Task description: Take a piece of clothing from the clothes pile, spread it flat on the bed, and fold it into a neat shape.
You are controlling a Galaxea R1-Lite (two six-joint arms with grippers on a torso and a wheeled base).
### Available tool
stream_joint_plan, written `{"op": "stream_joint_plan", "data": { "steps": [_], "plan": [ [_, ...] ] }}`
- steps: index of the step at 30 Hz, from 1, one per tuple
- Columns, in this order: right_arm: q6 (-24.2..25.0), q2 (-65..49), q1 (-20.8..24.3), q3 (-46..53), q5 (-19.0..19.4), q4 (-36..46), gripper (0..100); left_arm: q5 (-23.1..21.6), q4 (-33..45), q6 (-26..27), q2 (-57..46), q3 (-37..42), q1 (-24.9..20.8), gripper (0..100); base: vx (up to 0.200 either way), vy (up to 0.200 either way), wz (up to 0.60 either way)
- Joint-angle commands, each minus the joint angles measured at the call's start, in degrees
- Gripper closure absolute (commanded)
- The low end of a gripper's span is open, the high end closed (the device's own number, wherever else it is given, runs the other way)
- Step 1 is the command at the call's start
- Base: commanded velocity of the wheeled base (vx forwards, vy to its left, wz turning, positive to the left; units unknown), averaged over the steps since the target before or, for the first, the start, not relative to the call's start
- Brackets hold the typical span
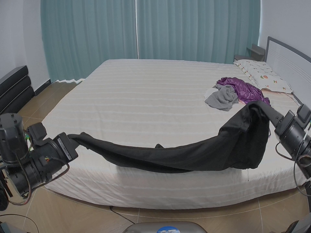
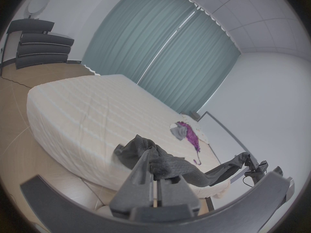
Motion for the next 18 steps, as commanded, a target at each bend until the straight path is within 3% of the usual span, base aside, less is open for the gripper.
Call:
{"op": "stream_joint_plan", "data": {
  "steps": [1,6,12,18],
  "plan": [
    [-1.4,-6.8,0.6,-11.8,0.0,9.7,100,-0.3,4.1,-0.1,-2.8,-8.1,0.5,100,0.000,0.000,0.00],
    [-1.9,0.1,-2.1,-21.9,-0.2,13.1,100,0.1,4.1,-0.5,6.1,-14.9,1.8,100,0.000,0.000,0.00],
    [-1.9,8.4,-4.4,-25.7,-0.2,13.0,100,0.1,4.1,-1.9,14.1,-20.8,3.3,100,0.000,0.000,0.00],
    [-1.7,17.4,-6.6,-31.2,-0.2,12.5,100,-0.3,4.1,-2.6,22.1,-27.4,5.1,100,0.200,0.000,0.00]
  ]
}}
